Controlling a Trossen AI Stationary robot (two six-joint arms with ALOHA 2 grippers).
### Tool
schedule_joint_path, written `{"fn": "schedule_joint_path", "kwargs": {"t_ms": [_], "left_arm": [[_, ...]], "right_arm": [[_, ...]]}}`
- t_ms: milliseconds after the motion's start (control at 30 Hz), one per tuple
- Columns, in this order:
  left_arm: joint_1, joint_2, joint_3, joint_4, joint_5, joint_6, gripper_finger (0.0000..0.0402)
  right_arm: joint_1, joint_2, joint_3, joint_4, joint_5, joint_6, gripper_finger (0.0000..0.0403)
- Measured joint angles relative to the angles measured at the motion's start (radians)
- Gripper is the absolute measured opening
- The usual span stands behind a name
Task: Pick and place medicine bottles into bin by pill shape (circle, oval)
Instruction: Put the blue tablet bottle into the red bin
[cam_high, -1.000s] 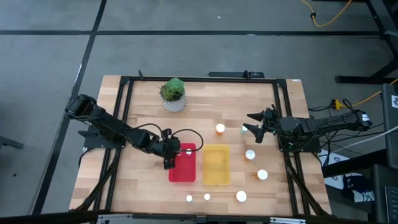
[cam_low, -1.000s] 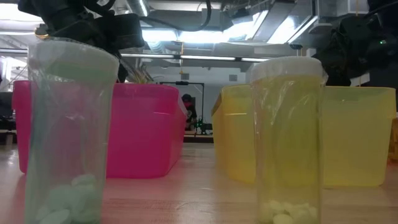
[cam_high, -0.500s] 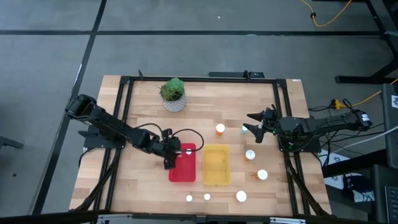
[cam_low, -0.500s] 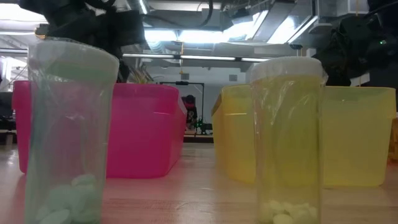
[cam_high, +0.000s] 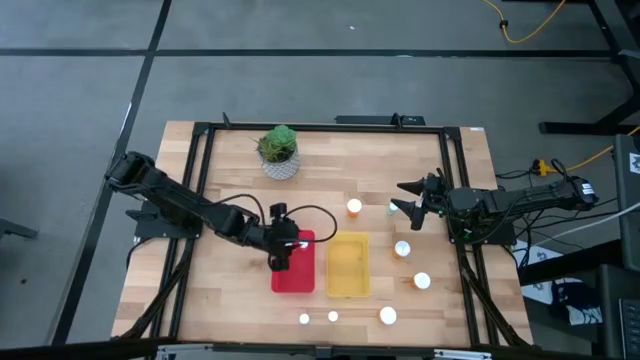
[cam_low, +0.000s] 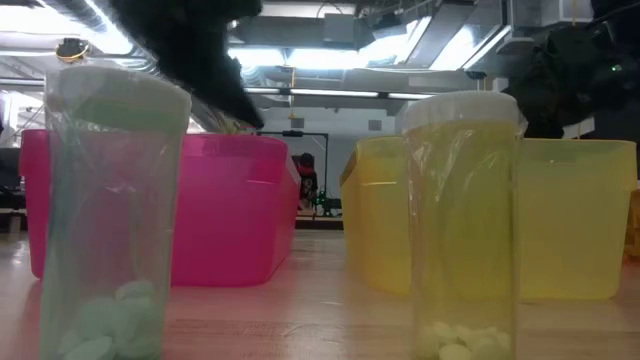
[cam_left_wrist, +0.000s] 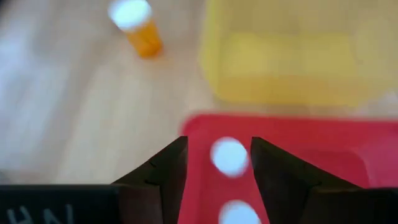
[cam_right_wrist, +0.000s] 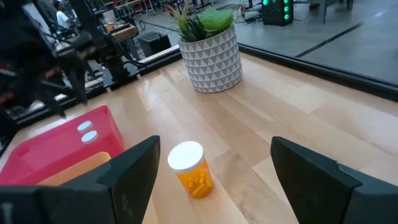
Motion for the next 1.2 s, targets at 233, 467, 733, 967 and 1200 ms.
{"fn": "schedule_joint_path", "kwargs": {"t_ms": [233, 467, 733, 967, 1200], "left_arm": [[0.031, 0.0, 0.092, -0.016, -0.105, 0.14, 0.0167], [0.109, 0.0, 0.119, -0.016, -0.106, 0.153, 0.0167], [0.139, 0.0, 0.119, -0.003, -0.024, 0.153, 0.0167], [0.04, 0.0, 0.12, 0.06, 0.26, 0.147, 0.0167], [-0.139, 0.0, 0.206, 0.055, 0.03, 0.146, 0.016]], "right_arm": [[0.0, 0.0, 0.0, -0.006, -0.042, -0.036, 0.0307], [0.0, 0.0, 0.0, -0.054, -0.04, -0.055, 0.0307], [0.0, 0.0, 0.0, -0.1, -0.04, -0.063, 0.0307], [0.0, 0.0, 0.0, -0.105, -0.039, -0.089, 0.0307], [0.0, 0.0, 0.0, -0.106, -0.04, -0.086, 0.0307]]}}
